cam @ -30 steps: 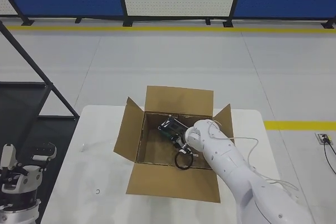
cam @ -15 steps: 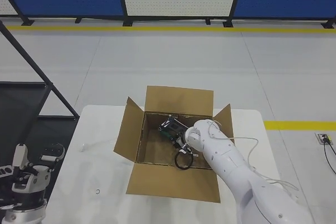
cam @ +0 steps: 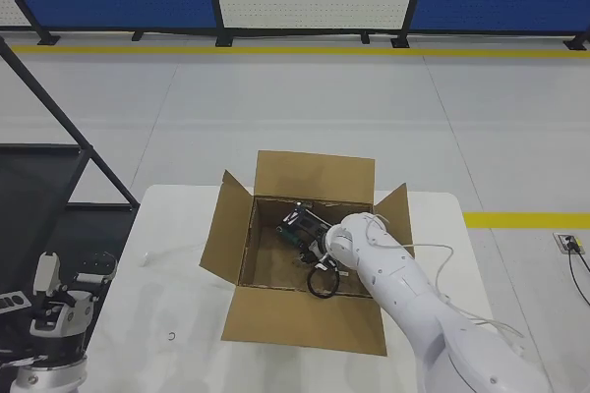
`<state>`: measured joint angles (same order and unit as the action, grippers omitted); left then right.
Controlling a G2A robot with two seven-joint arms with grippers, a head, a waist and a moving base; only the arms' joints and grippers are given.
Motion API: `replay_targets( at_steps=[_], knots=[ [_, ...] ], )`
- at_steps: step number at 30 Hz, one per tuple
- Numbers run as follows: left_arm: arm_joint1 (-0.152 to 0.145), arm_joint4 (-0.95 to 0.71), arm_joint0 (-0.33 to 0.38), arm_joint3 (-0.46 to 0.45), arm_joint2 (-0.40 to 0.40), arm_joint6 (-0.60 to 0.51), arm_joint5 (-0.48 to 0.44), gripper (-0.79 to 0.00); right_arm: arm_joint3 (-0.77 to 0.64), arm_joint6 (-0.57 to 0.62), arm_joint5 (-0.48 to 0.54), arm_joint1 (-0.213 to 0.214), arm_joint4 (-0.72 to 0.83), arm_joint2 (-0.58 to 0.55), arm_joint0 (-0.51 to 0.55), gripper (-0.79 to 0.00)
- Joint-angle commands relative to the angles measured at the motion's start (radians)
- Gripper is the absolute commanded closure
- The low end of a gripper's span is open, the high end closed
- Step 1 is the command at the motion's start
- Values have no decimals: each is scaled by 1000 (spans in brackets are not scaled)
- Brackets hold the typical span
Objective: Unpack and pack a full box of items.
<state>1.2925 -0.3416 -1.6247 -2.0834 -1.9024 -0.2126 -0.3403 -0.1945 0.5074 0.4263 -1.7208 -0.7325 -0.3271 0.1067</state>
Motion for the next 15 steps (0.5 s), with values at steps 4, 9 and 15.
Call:
replay_targets(
  at_steps=[4, 9, 15],
  knots=[
    [1, 6, 3, 0, 6, 2, 0, -785, -32, -18, -42, 10, -36, 0, 8, -585],
    [1, 2, 0, -1, 4, 8, -8, -785, -54, 33, -33, 20, -44, -11, 0, -332],
    [2, -10, 0, 6, -6, 13, -9, -785, -86, 88, -7, 29, -61, -20, -1, -259]
  ],
)
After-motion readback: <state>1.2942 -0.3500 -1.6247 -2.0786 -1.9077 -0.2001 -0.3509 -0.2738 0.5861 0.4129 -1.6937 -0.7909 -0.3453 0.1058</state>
